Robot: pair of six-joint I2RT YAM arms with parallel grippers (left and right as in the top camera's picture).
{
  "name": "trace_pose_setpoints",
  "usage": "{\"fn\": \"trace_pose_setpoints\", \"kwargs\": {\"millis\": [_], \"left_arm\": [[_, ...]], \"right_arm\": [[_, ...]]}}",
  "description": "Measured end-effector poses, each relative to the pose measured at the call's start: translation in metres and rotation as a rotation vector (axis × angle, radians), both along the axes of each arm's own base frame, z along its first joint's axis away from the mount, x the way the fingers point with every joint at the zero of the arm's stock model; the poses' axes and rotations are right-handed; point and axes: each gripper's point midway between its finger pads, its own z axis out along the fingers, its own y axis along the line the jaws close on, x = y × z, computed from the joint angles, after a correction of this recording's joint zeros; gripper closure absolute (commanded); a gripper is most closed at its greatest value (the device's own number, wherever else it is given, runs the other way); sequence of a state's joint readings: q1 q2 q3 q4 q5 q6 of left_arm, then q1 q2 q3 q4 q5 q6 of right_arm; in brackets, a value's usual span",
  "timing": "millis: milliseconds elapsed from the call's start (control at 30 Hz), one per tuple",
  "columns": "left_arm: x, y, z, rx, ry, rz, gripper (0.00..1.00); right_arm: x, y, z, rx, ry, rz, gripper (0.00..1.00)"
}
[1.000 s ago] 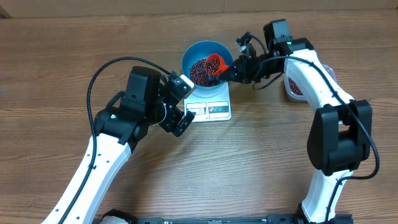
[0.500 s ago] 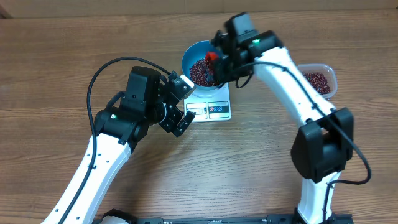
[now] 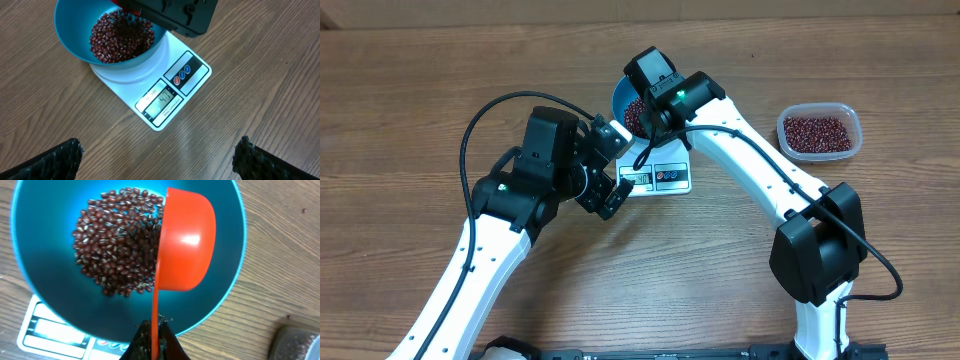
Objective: Scoop item into bowl and weigh 150g on scale
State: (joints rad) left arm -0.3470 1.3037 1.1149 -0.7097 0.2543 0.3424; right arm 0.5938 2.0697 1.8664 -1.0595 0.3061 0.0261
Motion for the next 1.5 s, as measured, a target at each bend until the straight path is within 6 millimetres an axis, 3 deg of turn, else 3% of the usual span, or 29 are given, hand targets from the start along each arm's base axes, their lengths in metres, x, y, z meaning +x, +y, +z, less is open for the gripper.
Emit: {"fn": "trace_pose_setpoints", "kwargs": {"millis": [467, 867, 1100, 1367, 1500], "left_arm": [[0.0, 0.0, 0.0, 0.0, 0.0, 0.0, 0.0], [0.0, 0.0, 0.0, 0.0, 0.0, 0.0, 0.0], [0.0, 0.0, 0.0, 0.0, 0.0, 0.0, 0.0], [0.0, 0.0, 0.0, 0.0, 0.0, 0.0, 0.0], [0.0, 0.0, 0.0, 0.0, 0.0, 0.0, 0.0]], "right_arm": [[0.006, 0.0, 0.01, 0.107, 0.012, -0.002, 0.96], [0.004, -0.035, 0.082, 0.439, 0.03, 0.007, 0.96], [-0.008, -0.096, 0.097, 0.476, 0.078, -0.058, 0.96], [-0.04, -0.191, 0.082, 0.331, 0.201, -0.23, 0.96], [-0.042, -0.233, 0.078, 0.24, 0.191, -0.287, 0.96]]}}
